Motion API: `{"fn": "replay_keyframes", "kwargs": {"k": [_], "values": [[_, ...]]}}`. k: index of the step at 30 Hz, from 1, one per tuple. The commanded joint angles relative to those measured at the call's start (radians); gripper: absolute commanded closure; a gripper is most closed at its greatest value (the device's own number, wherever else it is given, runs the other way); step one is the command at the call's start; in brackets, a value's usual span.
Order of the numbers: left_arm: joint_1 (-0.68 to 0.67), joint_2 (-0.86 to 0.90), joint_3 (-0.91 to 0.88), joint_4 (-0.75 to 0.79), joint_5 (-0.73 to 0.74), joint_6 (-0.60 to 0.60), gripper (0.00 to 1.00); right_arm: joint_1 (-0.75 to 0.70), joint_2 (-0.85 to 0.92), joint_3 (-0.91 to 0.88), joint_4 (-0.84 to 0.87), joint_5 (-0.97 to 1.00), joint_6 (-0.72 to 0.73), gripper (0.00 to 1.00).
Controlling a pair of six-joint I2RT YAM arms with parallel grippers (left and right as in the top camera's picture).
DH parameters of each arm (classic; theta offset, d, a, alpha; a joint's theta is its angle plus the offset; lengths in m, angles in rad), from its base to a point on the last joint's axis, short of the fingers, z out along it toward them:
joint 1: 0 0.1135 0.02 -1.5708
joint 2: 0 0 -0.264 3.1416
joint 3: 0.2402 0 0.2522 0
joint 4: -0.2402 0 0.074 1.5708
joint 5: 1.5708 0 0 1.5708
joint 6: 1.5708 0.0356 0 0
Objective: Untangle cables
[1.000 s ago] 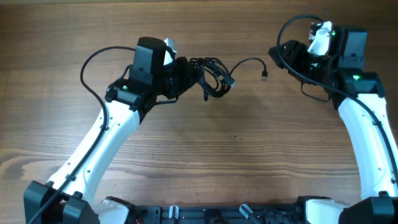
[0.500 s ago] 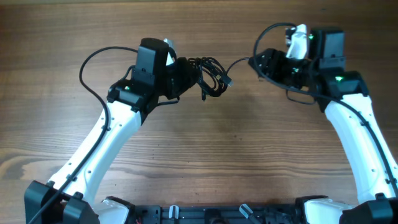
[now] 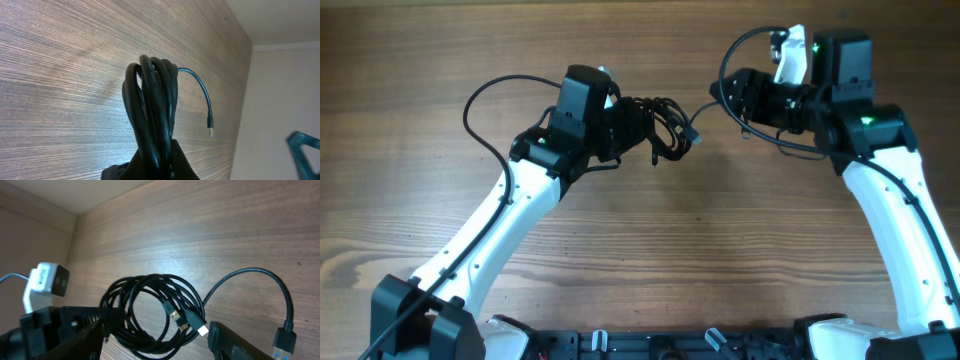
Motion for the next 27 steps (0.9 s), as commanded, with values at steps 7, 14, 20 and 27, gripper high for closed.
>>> {"fn": "replay_keyframes", "kwargs": {"k": [7,14,20,27], "values": [[-0.051,0.008,0.01,0.02,-0.006,0.01,0.96,0.014,0.005,0.029,-0.052,0.013,-0.052,0.31],[-0.054,0.008,0.01,0.021,-0.032,0.015,0.96,0.087,0.007,0.029,-0.026,0.013,-0.053,0.31],[-0.054,0.008,0.01,0.026,-0.021,0.055,0.96,0.11,0.007,0.029,-0.011,-0.009,-0.026,0.31],[-0.054,0.008,0.01,0.172,0.19,0.252,0.96,0.112,0.007,0.029,0.039,-0.078,-0.011,0.32]]}}
